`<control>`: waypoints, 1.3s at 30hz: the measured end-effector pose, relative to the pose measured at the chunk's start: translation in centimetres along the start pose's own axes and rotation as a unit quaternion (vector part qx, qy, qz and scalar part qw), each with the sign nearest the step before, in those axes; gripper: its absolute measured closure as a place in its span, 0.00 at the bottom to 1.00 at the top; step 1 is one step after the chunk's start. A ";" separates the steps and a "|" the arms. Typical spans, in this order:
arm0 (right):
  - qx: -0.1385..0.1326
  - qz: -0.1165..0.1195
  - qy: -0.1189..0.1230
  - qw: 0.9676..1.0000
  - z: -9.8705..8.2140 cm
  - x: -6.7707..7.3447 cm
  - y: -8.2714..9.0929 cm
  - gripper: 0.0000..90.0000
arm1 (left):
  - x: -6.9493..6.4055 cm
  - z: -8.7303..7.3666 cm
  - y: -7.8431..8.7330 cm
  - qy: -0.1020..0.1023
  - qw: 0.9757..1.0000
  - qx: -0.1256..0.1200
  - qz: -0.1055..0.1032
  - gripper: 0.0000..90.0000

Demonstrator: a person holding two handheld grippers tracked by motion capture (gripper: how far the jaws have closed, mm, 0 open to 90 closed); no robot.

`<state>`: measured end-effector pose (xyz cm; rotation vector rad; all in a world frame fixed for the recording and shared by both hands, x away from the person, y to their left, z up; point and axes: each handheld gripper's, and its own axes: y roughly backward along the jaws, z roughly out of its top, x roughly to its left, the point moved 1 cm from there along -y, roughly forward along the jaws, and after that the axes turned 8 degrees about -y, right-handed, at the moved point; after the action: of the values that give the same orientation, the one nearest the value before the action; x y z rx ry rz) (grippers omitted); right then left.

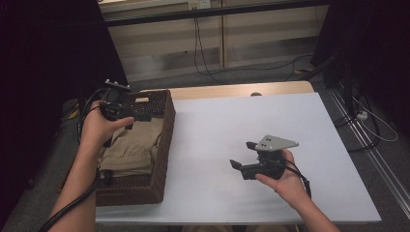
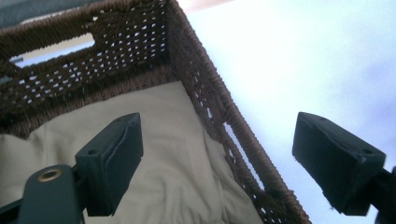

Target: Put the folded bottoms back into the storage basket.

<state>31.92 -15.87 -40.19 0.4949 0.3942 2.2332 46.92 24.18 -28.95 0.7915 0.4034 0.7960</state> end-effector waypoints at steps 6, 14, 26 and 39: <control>0.010 -0.005 -0.005 1.000 -1.1 -1.4 0.9 0.19 | -0.7 -0.6 -0.3 -0.007 1.000 -0.013 -0.010 0.18; 0.018 -0.016 -0.015 1.000 -2.6 -3.1 2.2 0.18 | -1.8 -1.7 0.0 -0.009 0.998 -0.059 -0.016 0.18; 0.022 -0.022 -0.017 0.999 -3.9 -3.7 3.1 0.19 | -3.0 -3.4 1.3 -0.016 0.992 -0.123 -0.016 0.17; 0.022 -0.035 -0.021 0.999 -5.0 -4.6 4.5 0.19 | -4.3 -4.8 2.2 -0.006 0.982 -0.188 -0.024 0.16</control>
<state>29.47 -22.82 -43.61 0.5407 0.4331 2.1465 40.21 24.18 -30.27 0.4312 0.2496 0.7917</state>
